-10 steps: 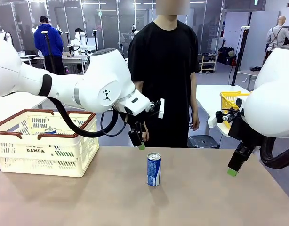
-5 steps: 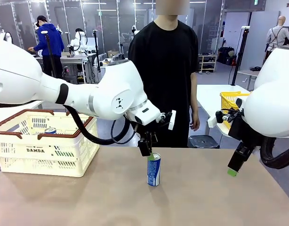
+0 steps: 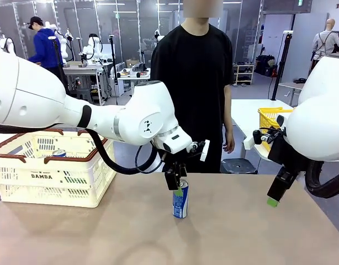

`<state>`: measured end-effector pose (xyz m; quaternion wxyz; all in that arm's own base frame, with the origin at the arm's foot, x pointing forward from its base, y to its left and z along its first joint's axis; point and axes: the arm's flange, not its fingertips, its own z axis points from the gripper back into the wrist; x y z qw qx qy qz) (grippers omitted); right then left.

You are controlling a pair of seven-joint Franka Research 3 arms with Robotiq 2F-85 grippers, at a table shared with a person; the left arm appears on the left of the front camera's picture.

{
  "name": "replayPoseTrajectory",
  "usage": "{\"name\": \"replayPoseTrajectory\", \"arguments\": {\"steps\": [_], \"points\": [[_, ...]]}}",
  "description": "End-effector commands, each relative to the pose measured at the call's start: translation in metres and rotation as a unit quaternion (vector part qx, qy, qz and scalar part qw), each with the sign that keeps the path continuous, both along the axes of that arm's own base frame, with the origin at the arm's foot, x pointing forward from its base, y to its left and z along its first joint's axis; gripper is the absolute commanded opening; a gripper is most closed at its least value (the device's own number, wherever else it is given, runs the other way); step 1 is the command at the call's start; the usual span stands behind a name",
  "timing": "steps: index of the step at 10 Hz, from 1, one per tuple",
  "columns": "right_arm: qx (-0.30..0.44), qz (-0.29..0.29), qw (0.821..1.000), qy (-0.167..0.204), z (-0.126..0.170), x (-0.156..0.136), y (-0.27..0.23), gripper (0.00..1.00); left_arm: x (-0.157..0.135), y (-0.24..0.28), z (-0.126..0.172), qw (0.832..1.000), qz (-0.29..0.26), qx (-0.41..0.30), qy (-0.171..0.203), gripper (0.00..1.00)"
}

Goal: Place the drinks into the Shopping basket.
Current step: Pick up one drink and place it into the Shopping basket.

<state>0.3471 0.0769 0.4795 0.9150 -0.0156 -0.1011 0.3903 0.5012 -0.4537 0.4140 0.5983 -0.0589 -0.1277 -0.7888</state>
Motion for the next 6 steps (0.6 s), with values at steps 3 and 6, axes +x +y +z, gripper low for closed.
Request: {"name": "replayPoseTrajectory", "arguments": {"steps": [3, 6], "points": [[-0.004, -0.002, 1.0, 0.002, 0.002, 0.002, 0.001, 1.0, 0.013, -0.009, -0.014, 0.999, -0.008, 0.023, 0.024, 1.0], [-0.004, -0.002, 1.0, 0.002, 0.002, 0.002, 0.001, 1.0, 0.016, -0.01, -0.027, 0.999, 0.001, 0.037, 0.031, 1.0]]}}
